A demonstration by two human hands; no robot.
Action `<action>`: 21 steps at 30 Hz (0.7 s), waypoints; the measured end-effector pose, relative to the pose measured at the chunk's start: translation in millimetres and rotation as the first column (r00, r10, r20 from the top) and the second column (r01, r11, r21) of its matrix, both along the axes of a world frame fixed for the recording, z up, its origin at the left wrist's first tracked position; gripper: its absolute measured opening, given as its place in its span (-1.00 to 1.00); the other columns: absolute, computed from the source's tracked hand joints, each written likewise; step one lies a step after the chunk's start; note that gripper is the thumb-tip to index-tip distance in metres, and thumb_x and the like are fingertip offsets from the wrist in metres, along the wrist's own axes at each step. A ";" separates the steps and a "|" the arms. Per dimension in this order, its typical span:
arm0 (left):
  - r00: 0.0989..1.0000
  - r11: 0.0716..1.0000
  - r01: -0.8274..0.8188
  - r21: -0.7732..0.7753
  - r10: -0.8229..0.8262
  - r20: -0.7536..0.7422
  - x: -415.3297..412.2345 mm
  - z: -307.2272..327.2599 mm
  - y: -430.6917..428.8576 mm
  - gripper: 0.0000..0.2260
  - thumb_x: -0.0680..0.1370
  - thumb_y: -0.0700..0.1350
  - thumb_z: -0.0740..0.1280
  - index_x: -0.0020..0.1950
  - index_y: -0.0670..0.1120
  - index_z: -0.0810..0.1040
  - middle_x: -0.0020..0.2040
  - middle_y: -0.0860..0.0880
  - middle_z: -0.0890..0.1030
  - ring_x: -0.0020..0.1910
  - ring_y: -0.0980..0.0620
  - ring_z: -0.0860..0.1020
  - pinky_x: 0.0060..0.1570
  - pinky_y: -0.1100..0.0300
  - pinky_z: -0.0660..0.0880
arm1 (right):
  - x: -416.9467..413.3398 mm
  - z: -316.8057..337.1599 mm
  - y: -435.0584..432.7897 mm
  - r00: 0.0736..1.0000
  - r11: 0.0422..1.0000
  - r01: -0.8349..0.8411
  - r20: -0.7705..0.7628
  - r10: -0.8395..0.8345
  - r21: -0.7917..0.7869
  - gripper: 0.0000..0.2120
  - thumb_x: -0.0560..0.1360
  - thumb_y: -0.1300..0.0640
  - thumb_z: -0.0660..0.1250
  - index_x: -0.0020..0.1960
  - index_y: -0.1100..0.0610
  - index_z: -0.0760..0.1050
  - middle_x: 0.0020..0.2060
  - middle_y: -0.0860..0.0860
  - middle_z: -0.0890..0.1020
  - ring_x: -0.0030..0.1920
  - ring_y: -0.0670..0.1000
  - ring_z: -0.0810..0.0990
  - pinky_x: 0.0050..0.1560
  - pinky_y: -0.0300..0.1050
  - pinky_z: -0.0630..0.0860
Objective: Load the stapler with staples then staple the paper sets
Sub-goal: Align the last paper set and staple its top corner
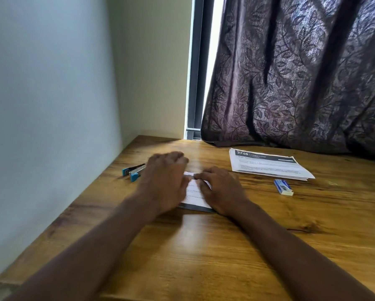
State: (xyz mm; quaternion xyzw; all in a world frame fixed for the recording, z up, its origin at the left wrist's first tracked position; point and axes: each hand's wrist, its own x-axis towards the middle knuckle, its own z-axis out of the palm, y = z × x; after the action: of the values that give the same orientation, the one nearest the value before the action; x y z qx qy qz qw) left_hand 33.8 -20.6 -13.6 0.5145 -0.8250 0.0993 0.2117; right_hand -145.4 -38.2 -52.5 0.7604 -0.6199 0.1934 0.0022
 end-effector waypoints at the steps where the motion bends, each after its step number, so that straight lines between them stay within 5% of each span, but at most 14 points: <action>1: 1.000 0.998 0.031 0.056 -0.031 0.004 -11.4 -3.6 6.6 -0.55 0.66 0.08 0.22 0.53 0.00 0.37 0.58 -0.01 0.34 0.54 -0.02 0.31 0.53 -0.02 0.19 | -0.5 -0.1 0.2 1.000 1.000 -0.003 -0.001 0.003 -0.008 -0.65 0.66 -0.09 0.14 0.40 -0.14 0.47 0.39 -0.07 0.48 0.42 0.04 0.39 0.41 0.15 0.30; 4: 0.995 0.953 0.095 0.288 -0.098 -0.005 -29.8 -15.0 14.1 -0.49 0.71 0.06 0.11 0.63 -0.05 0.14 0.67 -0.07 0.14 0.65 -0.03 0.05 0.63 -0.10 -0.06 | -4.0 2.2 2.5 0.999 1.000 -0.011 -0.040 0.011 0.015 -0.60 0.60 -0.02 0.23 0.43 -0.10 0.43 0.43 -0.05 0.45 0.45 0.05 0.36 0.44 0.12 0.29; 8: 0.981 0.887 0.015 0.461 -0.101 0.163 -14.4 -21.0 14.4 -0.42 0.73 0.13 -0.03 0.67 -0.02 -0.18 0.69 -0.02 -0.15 0.65 0.04 -0.21 0.62 -0.13 -0.20 | -5.7 0.9 -0.5 1.000 1.000 -0.016 0.007 0.016 -0.024 -0.65 0.65 -0.04 0.14 0.40 -0.12 0.48 0.39 -0.07 0.49 0.40 0.03 0.40 0.41 0.11 0.30; 17: 0.979 0.872 -0.058 0.486 -0.046 0.198 37.6 -23.5 23.0 -0.48 0.71 0.21 -0.11 0.65 0.19 -0.17 0.66 0.15 -0.18 0.63 0.17 -0.21 0.61 -0.08 -0.23 | -4.7 8.8 -1.4 0.991 0.998 -0.057 -0.123 0.058 0.012 -0.61 0.65 -0.03 0.11 0.46 -0.11 0.39 0.41 -0.02 0.46 0.41 0.07 0.38 0.40 0.15 0.28; 21: 0.978 0.877 -0.067 0.477 -0.036 0.205 33.3 -24.6 22.2 -0.48 0.71 0.20 -0.11 0.65 0.18 -0.17 0.67 0.14 -0.18 0.63 0.16 -0.21 0.61 -0.13 -0.22 | 12.4 19.0 -13.8 0.978 0.999 -0.047 -0.205 0.046 0.003 -0.52 0.64 -0.19 0.09 0.50 -0.04 0.34 0.42 0.05 0.45 0.41 0.13 0.38 0.39 0.16 0.27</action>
State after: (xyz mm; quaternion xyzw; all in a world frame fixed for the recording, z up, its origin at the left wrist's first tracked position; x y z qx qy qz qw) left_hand 67.2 1.6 -38.2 0.5444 -0.8370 -0.0538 -0.0108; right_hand -133.1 -52.0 -33.5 0.7907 -0.5982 0.1146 0.0625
